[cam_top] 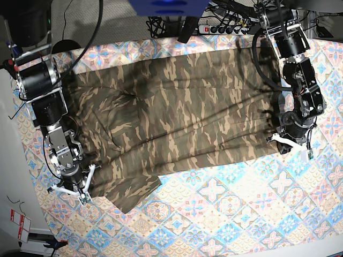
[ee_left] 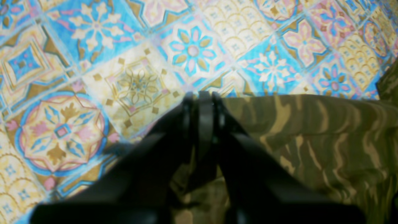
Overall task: Fold the T-shirt properly
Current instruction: 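Hold both shirt edges and pull them toward the robot, then fold the shirt lengthwise with both grippers, drawing the edges together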
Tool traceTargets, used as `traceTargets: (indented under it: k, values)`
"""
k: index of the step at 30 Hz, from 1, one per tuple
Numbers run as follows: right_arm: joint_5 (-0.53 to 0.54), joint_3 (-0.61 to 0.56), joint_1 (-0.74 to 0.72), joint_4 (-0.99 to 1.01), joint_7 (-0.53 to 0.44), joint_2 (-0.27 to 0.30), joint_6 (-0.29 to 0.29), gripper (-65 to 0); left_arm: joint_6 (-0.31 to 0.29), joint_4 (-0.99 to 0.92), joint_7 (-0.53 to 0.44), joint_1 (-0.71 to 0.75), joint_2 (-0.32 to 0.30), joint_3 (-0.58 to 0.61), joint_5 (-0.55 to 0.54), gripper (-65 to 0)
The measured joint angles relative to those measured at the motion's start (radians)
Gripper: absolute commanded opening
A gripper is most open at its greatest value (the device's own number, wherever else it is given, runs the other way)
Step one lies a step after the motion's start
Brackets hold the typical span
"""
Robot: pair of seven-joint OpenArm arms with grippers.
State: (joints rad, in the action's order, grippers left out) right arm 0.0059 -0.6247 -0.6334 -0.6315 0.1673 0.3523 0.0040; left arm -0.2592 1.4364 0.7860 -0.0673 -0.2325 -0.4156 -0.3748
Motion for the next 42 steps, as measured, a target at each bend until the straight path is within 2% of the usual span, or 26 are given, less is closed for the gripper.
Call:
traceTargets:
  k: [6,25,31,42]
  values:
    - [0.001,0.000,0.038,-0.060,0.025,0.023,0.003,-64.9,0.000,0.029,0.000,-0.001,-0.014,0.000,0.000,-65.0]
    - [0.001,0.004,0.027,-0.020,0.009,0.017,0.000,-65.0,0.000,0.102,0.011,-0.018,-0.023,0.002,0.000,-65.0]
    - [0.002,0.004,0.028,-0.023,0.013,0.019,0.000,-65.0,0.001,0.153,0.018,0.039,-0.014,0.069,0.000,-65.0]
    - [0.001,0.003,0.052,-0.167,0.203,0.022,0.000,-65.0,0.003,0.257,0.010,0.177,0.000,0.087,-0.003,-65.0]
